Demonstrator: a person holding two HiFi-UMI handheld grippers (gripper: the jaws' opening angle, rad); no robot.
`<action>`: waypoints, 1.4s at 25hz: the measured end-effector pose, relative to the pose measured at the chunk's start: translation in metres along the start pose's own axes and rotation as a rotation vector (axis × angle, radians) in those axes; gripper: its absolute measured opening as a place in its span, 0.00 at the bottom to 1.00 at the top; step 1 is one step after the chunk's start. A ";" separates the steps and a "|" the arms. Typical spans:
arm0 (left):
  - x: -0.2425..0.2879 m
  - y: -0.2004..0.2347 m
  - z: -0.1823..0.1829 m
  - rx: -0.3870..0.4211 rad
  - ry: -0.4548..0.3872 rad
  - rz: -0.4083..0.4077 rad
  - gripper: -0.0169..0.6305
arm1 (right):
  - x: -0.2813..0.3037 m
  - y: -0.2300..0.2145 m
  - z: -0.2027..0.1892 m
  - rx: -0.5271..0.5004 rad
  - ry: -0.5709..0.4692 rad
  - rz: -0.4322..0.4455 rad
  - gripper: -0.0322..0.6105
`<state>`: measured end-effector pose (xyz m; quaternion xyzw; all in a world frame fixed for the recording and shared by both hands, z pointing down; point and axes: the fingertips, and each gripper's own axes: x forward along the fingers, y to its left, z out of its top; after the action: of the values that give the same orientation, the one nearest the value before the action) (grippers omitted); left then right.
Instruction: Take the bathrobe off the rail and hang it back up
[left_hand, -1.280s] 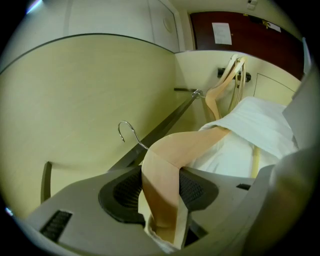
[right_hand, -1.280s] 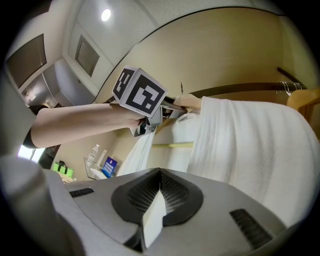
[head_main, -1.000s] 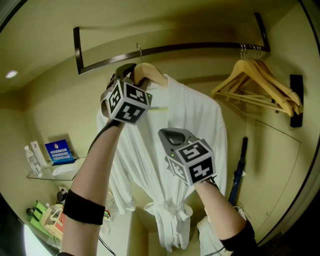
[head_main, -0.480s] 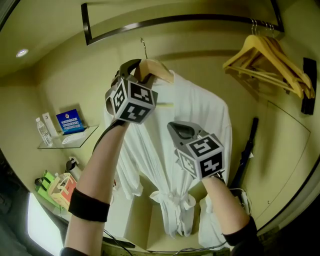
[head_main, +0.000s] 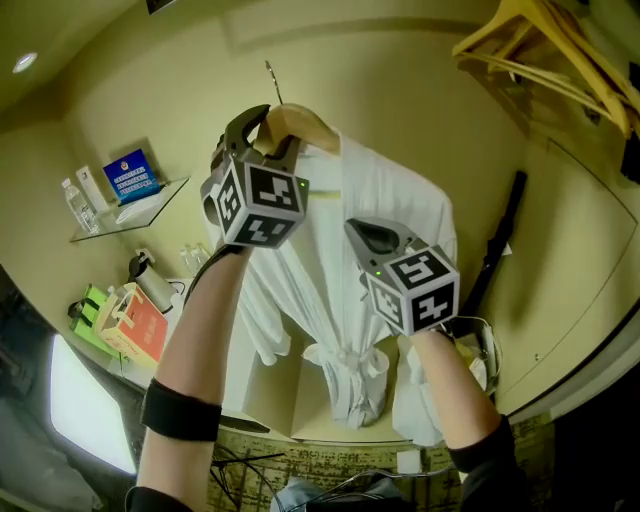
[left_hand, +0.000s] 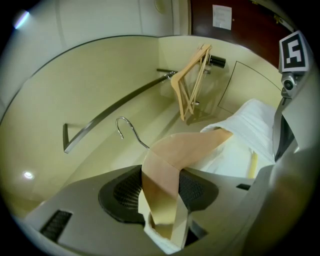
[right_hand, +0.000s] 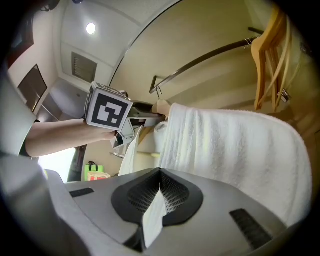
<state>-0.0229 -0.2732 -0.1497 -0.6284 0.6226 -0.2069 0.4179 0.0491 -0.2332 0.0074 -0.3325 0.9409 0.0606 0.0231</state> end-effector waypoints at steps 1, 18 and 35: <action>-0.003 -0.008 -0.005 -0.003 0.003 -0.006 0.34 | 0.000 0.002 -0.010 0.009 0.014 -0.005 0.08; -0.077 -0.164 -0.141 -0.045 0.058 -0.150 0.34 | -0.035 0.057 -0.211 0.153 0.271 -0.133 0.08; -0.156 -0.358 -0.314 -0.113 0.292 -0.288 0.34 | -0.070 0.099 -0.423 0.320 0.451 -0.110 0.08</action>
<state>-0.0715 -0.2532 0.3487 -0.6966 0.5911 -0.3179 0.2534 0.0397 -0.1683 0.4426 -0.3803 0.9004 -0.1654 -0.1315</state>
